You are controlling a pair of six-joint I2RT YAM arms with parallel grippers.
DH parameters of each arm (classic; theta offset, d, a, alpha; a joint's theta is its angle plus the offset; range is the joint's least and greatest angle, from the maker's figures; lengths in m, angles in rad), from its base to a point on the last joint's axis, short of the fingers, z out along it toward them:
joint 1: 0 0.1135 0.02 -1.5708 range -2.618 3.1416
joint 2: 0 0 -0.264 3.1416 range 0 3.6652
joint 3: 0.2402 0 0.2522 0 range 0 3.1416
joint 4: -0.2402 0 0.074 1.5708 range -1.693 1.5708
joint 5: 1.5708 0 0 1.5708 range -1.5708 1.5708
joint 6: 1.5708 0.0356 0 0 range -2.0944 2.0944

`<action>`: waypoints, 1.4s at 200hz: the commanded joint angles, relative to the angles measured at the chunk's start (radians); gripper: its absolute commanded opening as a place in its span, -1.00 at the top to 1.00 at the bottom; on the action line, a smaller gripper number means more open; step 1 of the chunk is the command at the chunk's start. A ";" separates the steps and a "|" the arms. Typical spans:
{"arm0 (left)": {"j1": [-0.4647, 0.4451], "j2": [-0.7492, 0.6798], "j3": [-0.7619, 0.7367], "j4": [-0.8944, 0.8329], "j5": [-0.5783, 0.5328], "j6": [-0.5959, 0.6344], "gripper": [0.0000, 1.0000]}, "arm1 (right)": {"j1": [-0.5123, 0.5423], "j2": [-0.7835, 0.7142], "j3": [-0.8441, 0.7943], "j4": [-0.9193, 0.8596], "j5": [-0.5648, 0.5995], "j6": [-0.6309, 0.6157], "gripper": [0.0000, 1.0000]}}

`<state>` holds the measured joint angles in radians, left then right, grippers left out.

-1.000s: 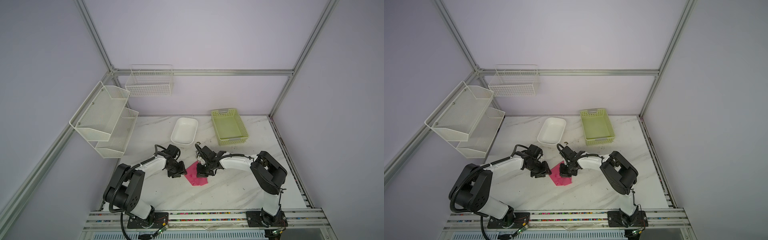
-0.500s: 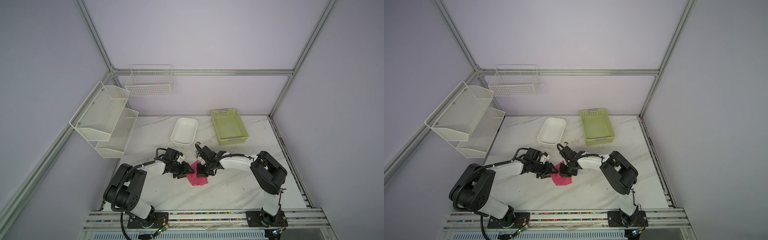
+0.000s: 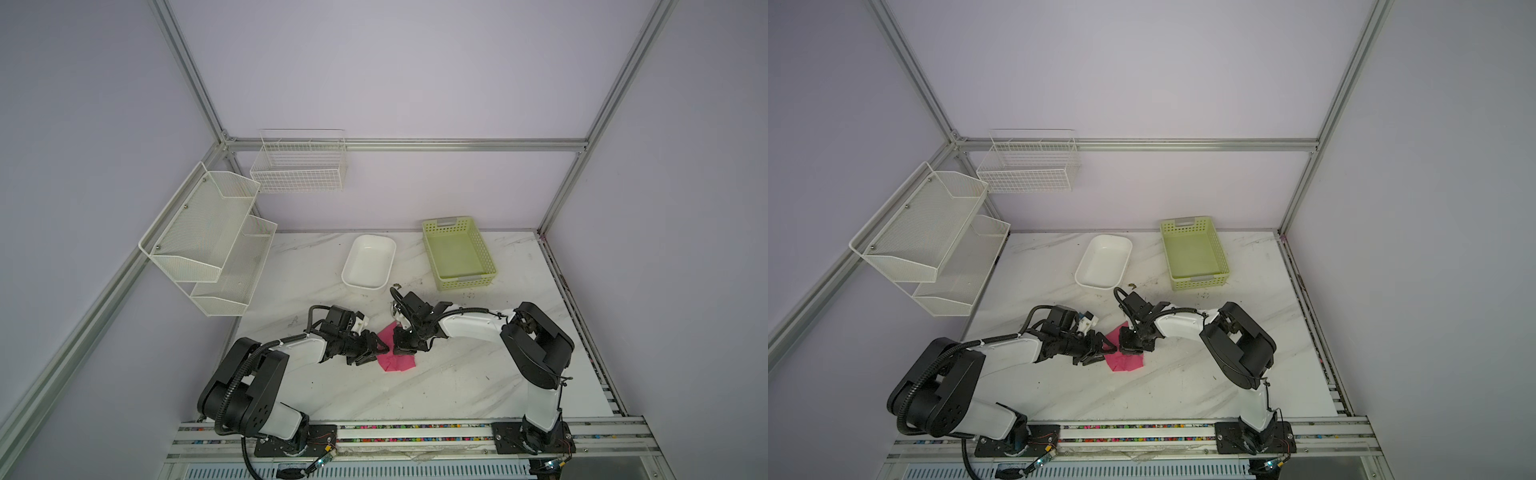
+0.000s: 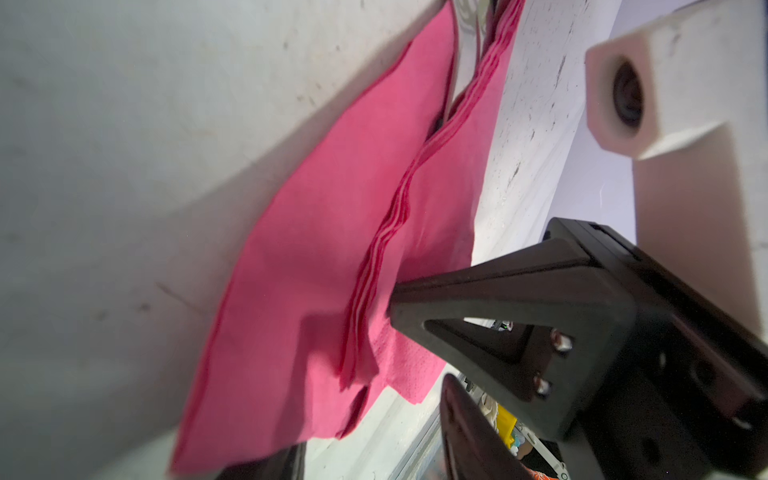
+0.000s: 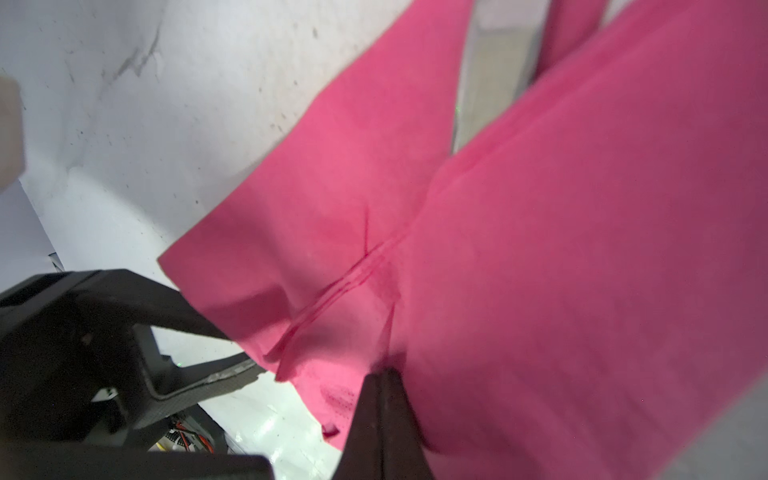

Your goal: Place the utensils on the paper napkin and roll it up

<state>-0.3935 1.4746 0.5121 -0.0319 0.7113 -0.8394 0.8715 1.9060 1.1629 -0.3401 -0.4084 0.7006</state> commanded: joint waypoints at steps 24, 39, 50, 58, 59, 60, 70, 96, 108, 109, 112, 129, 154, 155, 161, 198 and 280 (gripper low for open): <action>-0.050 0.028 -0.058 0.140 -0.019 -0.099 0.07 | 0.010 0.041 -0.020 -0.043 0.017 -0.011 1.00; -0.062 0.027 -0.065 0.148 -0.036 -0.108 0.10 | 0.011 0.039 -0.019 -0.042 0.016 -0.009 1.00; -0.069 0.026 -0.065 0.148 -0.048 -0.110 0.15 | 0.010 0.039 -0.018 -0.045 0.017 -0.011 1.00; -0.070 0.023 -0.066 0.149 -0.052 -0.113 0.18 | 0.010 0.038 -0.017 -0.046 0.016 -0.013 1.00; -0.070 0.021 -0.067 0.149 -0.053 -0.114 0.19 | 0.010 0.039 -0.017 -0.047 0.016 -0.013 1.00; -0.070 0.020 -0.068 0.148 -0.054 -0.114 0.19 | 0.010 0.038 -0.017 -0.048 0.017 -0.014 1.00; -0.070 0.004 -0.073 0.147 -0.064 -0.116 0.19 | 0.010 0.037 -0.015 -0.051 0.017 -0.016 1.00; -0.070 -0.079 -0.083 0.128 -0.114 -0.113 0.13 | 0.010 0.033 -0.016 -0.053 0.017 -0.018 1.00; -0.069 -0.114 -0.084 0.129 -0.123 -0.113 0.13 | 0.011 0.033 -0.015 -0.054 0.017 -0.019 1.00; -0.069 -0.116 -0.084 0.129 -0.123 -0.113 0.13 | 0.011 0.033 -0.015 -0.053 0.018 -0.019 1.00; -0.070 -0.124 -0.085 0.130 -0.125 -0.113 0.13 | 0.011 0.032 -0.016 -0.053 0.017 -0.019 1.00; -0.070 -0.146 -0.084 0.130 -0.124 -0.105 0.13 | 0.011 0.030 -0.020 -0.051 0.017 -0.018 1.00; -0.071 -0.129 -0.076 0.138 -0.094 -0.094 0.24 | 0.010 0.027 -0.021 -0.051 0.020 -0.020 1.00; -0.071 -0.127 -0.075 0.138 -0.093 -0.093 0.24 | 0.011 0.027 -0.021 -0.051 0.019 -0.020 1.00; -0.071 -0.113 -0.072 0.139 -0.087 -0.092 0.26 | 0.010 0.027 -0.022 -0.050 0.020 -0.020 1.00; -0.076 -0.022 -0.070 0.139 -0.082 -0.086 0.24 | 0.011 0.025 -0.021 -0.051 0.020 -0.019 1.00; -0.099 0.004 -0.007 0.077 -0.140 -0.044 0.42 | 0.010 0.015 -0.020 -0.057 0.022 -0.020 1.00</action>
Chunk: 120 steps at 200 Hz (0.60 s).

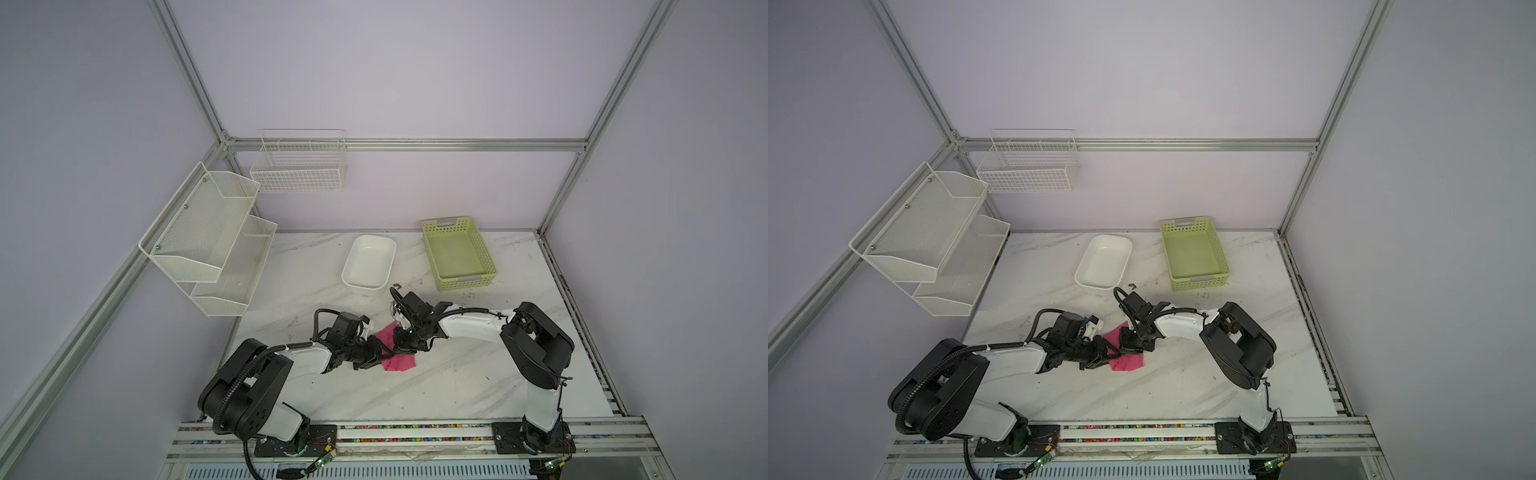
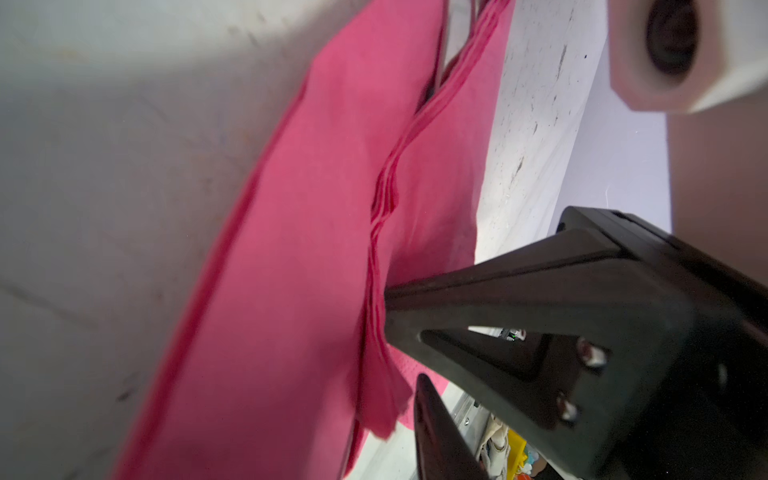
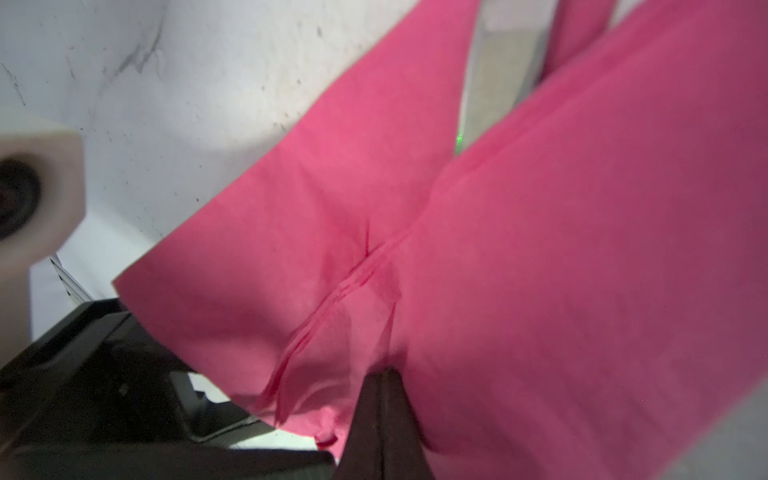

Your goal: Place the utensils on the paper napkin and roll it up

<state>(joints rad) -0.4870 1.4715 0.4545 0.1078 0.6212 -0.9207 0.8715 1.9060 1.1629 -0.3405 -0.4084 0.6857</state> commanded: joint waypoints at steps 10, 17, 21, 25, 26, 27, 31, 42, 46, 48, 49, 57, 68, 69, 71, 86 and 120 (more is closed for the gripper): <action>-0.005 0.010 0.066 -0.083 -0.064 0.049 0.44 | 0.010 0.013 -0.020 -0.057 0.020 -0.005 1.00; -0.005 0.015 0.078 -0.092 -0.067 0.057 0.45 | 0.010 0.012 -0.020 -0.057 0.020 -0.005 1.00; -0.005 0.018 0.083 -0.095 -0.067 0.060 0.45 | 0.010 0.012 -0.019 -0.057 0.020 -0.005 1.00; -0.006 0.022 0.088 -0.097 -0.066 0.061 0.45 | 0.011 0.013 -0.020 -0.058 0.020 -0.005 1.00; -0.006 0.022 0.089 -0.097 -0.066 0.061 0.46 | 0.011 0.012 -0.020 -0.058 0.020 -0.005 1.00; -0.006 0.025 0.090 -0.096 -0.064 0.062 0.46 | 0.011 0.013 -0.020 -0.058 0.020 -0.006 1.00; -0.005 0.030 0.094 -0.096 -0.063 0.062 0.46 | 0.010 0.012 -0.020 -0.058 0.020 -0.005 1.00; -0.005 0.044 0.103 -0.097 -0.060 0.065 0.49 | 0.010 0.013 -0.021 -0.057 0.019 -0.005 1.00; -0.005 0.050 0.107 -0.096 -0.058 0.065 0.50 | 0.010 0.010 -0.020 -0.057 0.019 -0.005 1.00; -0.006 0.052 0.107 -0.096 -0.057 0.065 0.51 | 0.011 0.010 -0.020 -0.057 0.019 -0.005 1.00; -0.006 0.054 0.108 -0.096 -0.057 0.065 0.51 | 0.010 0.010 -0.020 -0.057 0.019 -0.006 1.00; -0.007 0.063 0.111 -0.096 -0.055 0.068 0.54 | 0.010 0.009 -0.022 -0.057 0.019 -0.004 1.00; -0.007 0.071 0.112 -0.096 -0.055 0.068 0.57 | 0.011 0.007 -0.021 -0.057 0.020 -0.003 1.00; -0.007 0.071 0.112 -0.096 -0.055 0.068 0.57 | 0.010 0.007 -0.021 -0.057 0.020 -0.003 1.00; -0.006 0.072 0.112 -0.096 -0.056 0.068 0.57 | 0.010 0.007 -0.021 -0.057 0.020 -0.004 1.00; -0.007 0.081 0.115 -0.097 -0.055 0.071 0.61 | 0.011 0.007 -0.021 -0.058 0.020 -0.002 1.00; -0.007 0.099 0.130 -0.145 -0.074 0.078 0.83 | 0.012 -0.006 -0.016 -0.059 0.019 0.003 1.00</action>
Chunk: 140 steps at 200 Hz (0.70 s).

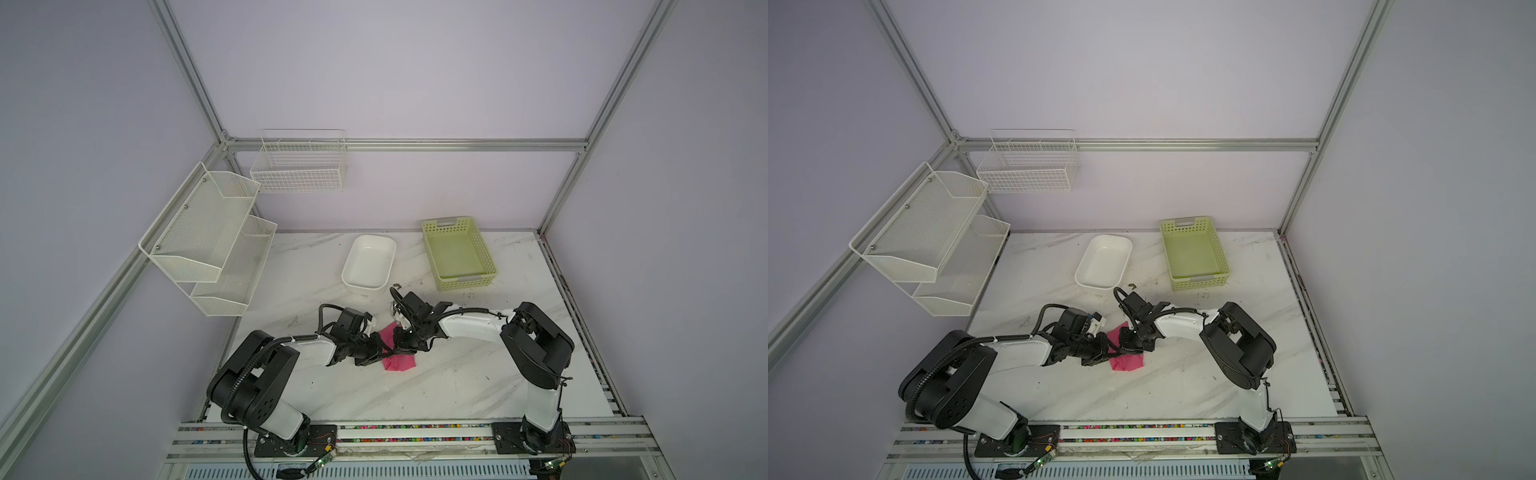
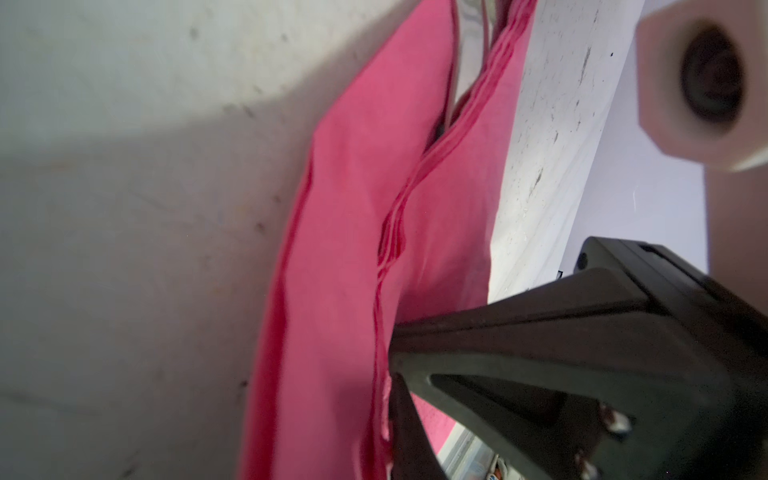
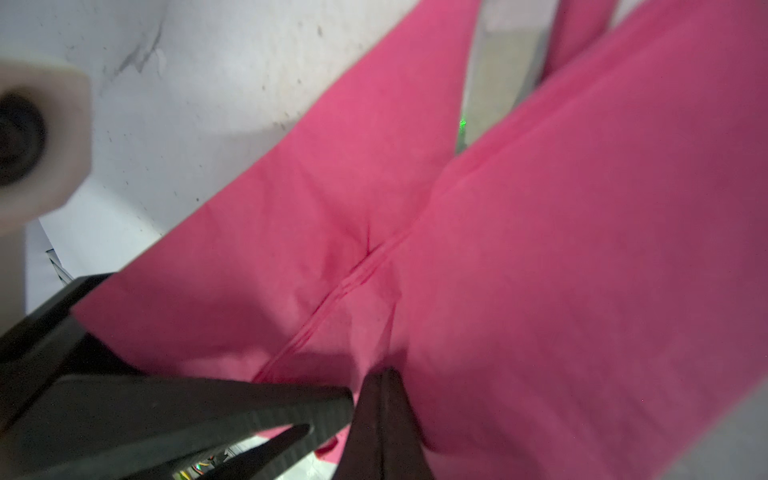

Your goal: Place the utensils on the paper napkin and roll it up

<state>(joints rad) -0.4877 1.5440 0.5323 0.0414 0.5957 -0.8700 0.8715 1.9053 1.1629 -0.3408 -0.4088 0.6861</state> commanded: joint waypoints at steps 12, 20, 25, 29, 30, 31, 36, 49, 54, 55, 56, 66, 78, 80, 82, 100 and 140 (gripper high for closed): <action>-0.006 0.028 0.055 -0.104 -0.067 0.032 0.88 | 0.014 -0.012 -0.014 -0.062 0.019 0.005 1.00; -0.006 0.031 0.055 -0.120 -0.082 0.034 0.90 | 0.016 -0.019 -0.013 -0.064 0.018 0.008 1.00; -0.006 0.035 0.057 -0.130 -0.088 0.034 0.90 | 0.018 -0.022 -0.013 -0.067 0.018 0.008 1.00; -0.006 0.037 0.059 -0.137 -0.092 0.034 0.91 | 0.018 -0.024 -0.013 -0.069 0.017 0.010 1.00; -0.007 0.038 0.059 -0.139 -0.093 0.035 0.92 | 0.020 -0.027 -0.013 -0.069 0.017 0.010 1.00; -0.007 0.039 0.060 -0.142 -0.094 0.035 0.92 | 0.020 -0.027 -0.013 -0.069 0.017 0.010 1.00; -0.007 0.045 0.064 -0.149 -0.098 0.035 0.93 | 0.023 -0.032 -0.014 -0.071 0.015 0.011 1.00; -0.006 0.054 0.066 -0.159 -0.107 0.033 0.95 | 0.030 -0.042 -0.014 -0.074 0.011 0.017 1.00; -0.006 0.057 0.066 -0.162 -0.109 0.032 0.95 | 0.033 -0.048 -0.013 -0.076 0.008 0.020 1.00; -0.006 0.058 0.066 -0.163 -0.111 0.031 0.96 | 0.034 -0.049 -0.014 -0.076 0.008 0.020 1.00; -0.006 0.058 0.067 -0.164 -0.112 0.031 0.96 | 0.035 -0.051 -0.014 -0.076 0.008 0.021 1.00; -0.006 0.064 0.072 -0.179 -0.124 0.031 0.97 | 0.038 -0.063 -0.011 -0.082 0.012 0.030 1.00; -0.006 0.070 0.077 -0.193 -0.133 0.035 0.98 | 0.044 -0.080 -0.011 -0.092 0.021 0.037 1.00; -0.006 0.070 0.077 -0.194 -0.134 0.035 0.98 | 0.045 -0.082 -0.012 -0.095 0.022 0.040 1.00; -0.005 0.071 0.079 -0.195 -0.135 0.035 0.98 | 0.045 -0.085 -0.014 -0.097 0.024 0.041 1.00; -0.006 0.077 0.080 -0.196 -0.135 0.035 0.99 | 0.055 -0.100 -0.020 -0.113 0.031 0.048 1.00; -0.005 0.095 0.086 -0.197 -0.132 0.036 1.00 | 0.076 -0.102 -0.035 -0.151 0.064 0.048 1.00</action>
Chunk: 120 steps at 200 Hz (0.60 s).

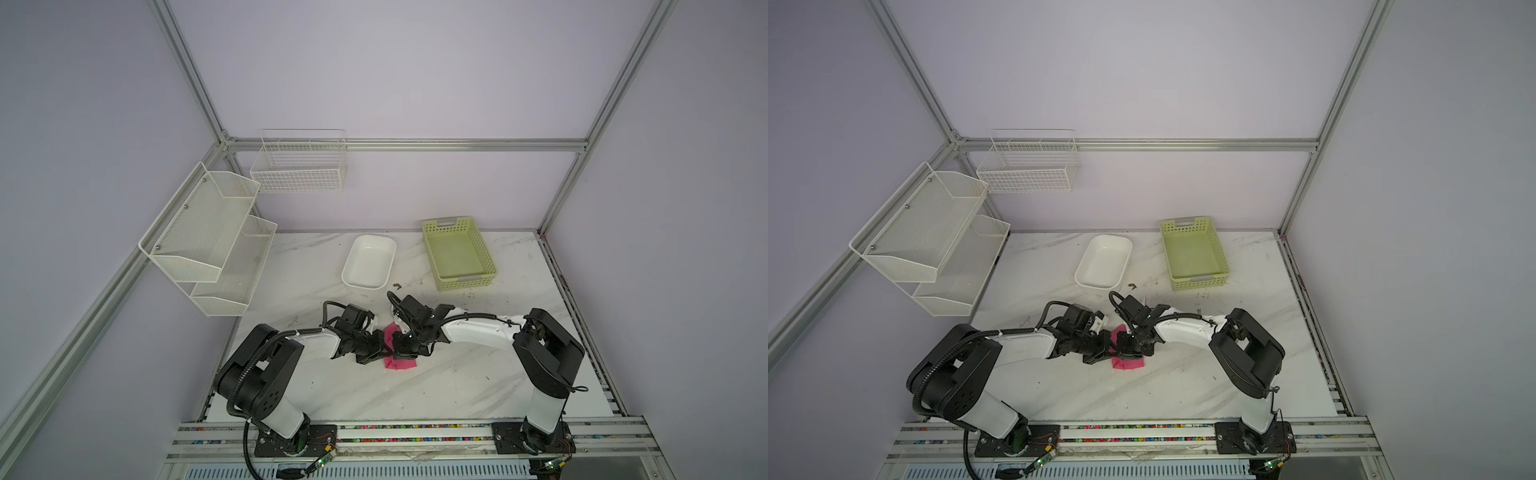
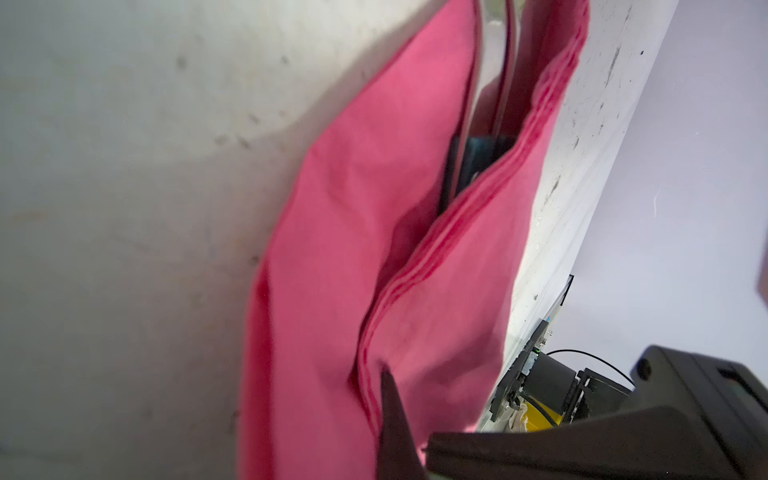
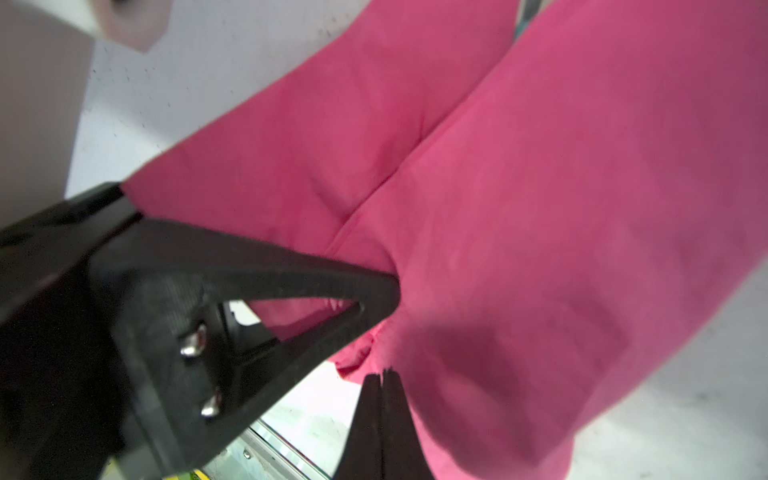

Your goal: Place the utensils on the paper napkin and roll it up

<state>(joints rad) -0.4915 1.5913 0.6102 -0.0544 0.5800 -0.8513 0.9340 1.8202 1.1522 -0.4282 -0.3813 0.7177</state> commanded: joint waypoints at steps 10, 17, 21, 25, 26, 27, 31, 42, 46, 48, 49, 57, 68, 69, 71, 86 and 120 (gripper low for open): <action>-0.001 0.047 0.008 -0.103 -0.119 0.017 1.00 | 0.014 -0.016 -0.029 -0.067 0.044 0.020 1.00; -0.001 0.045 0.009 -0.104 -0.121 0.017 1.00 | 0.016 -0.016 -0.028 -0.070 0.048 0.019 1.00; -0.001 0.045 0.008 -0.105 -0.124 0.017 1.00 | 0.018 -0.014 -0.029 -0.072 0.052 0.020 1.00; -0.001 0.044 0.008 -0.107 -0.125 0.017 1.00 | 0.017 -0.014 -0.029 -0.074 0.054 0.020 1.00; -0.001 0.044 0.008 -0.108 -0.125 0.017 1.00 | 0.018 -0.014 -0.029 -0.075 0.056 0.020 1.00; -0.001 0.044 0.008 -0.108 -0.126 0.017 1.00 | 0.018 -0.013 -0.029 -0.075 0.056 0.020 1.00; -0.001 0.043 0.007 -0.110 -0.128 0.017 1.00 | 0.019 -0.012 -0.030 -0.075 0.058 0.020 1.00; -0.001 0.041 0.006 -0.114 -0.132 0.017 1.00 | 0.019 -0.007 -0.033 -0.076 0.062 0.018 1.00; -0.001 0.041 0.006 -0.114 -0.133 0.017 1.00 | 0.019 -0.006 -0.034 -0.076 0.062 0.019 1.00; -0.001 0.041 0.005 -0.114 -0.133 0.017 1.00 | 0.019 -0.006 -0.033 -0.075 0.062 0.018 1.00; 0.000 0.041 0.006 -0.114 -0.134 0.017 1.00 | 0.019 -0.006 -0.033 -0.075 0.062 0.018 1.00; 0.001 0.041 0.006 -0.116 -0.134 0.017 1.00 | 0.020 -0.004 -0.035 -0.070 0.062 0.019 1.00; 0.001 0.042 0.005 -0.117 -0.135 0.015 1.00 | 0.020 -0.001 -0.036 -0.060 0.060 0.018 1.00; 0.001 0.042 0.005 -0.117 -0.135 0.015 1.00 | 0.020 -0.001 -0.036 -0.059 0.059 0.018 1.00; 0.001 0.042 0.006 -0.117 -0.134 0.014 1.00 | 0.020 0.000 -0.036 -0.057 0.059 0.019 1.00; 0.001 0.040 0.005 -0.116 -0.134 0.012 1.00 | 0.021 0.010 -0.040 -0.042 0.055 0.019 1.00; 0.000 0.017 0.008 -0.124 -0.134 0.012 1.00 | 0.020 0.031 -0.062 0.011 0.040 0.027 1.00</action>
<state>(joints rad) -0.4915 1.5929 0.6125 -0.0574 0.5781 -0.8513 0.9482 1.8217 1.1168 -0.4370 -0.3511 0.7284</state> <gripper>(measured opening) 0.048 0.055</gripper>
